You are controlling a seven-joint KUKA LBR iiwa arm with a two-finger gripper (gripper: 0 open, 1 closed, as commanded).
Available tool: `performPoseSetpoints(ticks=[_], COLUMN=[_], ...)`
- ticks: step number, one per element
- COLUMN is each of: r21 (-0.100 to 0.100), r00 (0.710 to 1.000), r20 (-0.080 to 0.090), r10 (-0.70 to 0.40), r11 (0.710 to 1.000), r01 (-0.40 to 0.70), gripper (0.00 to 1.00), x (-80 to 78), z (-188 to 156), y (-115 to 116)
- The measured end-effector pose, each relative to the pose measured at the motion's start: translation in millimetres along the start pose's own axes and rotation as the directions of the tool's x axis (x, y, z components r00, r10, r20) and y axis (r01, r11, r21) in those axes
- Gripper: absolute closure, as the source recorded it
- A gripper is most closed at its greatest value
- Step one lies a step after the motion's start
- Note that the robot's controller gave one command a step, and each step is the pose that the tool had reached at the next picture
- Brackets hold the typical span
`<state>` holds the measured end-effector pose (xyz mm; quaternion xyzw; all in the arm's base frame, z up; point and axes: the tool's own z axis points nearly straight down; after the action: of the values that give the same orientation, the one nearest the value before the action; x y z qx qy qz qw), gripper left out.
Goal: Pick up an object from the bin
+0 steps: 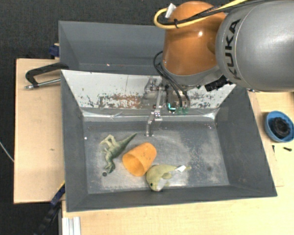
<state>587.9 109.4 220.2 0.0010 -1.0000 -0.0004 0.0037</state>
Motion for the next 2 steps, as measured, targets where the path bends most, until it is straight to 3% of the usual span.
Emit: performPoseSetpoints(ticks=[1,2], r21=[0.003,0.003], r00=[0.969,0.953], r20=[0.031,0.024], r10=[-0.245,-0.302], r11=[0.97,0.953], r01=[0.245,0.302], gripper=[0.0,0.0], x=[32.1,33.5], z=[92.9,96.3], y=[10.9,11.7])
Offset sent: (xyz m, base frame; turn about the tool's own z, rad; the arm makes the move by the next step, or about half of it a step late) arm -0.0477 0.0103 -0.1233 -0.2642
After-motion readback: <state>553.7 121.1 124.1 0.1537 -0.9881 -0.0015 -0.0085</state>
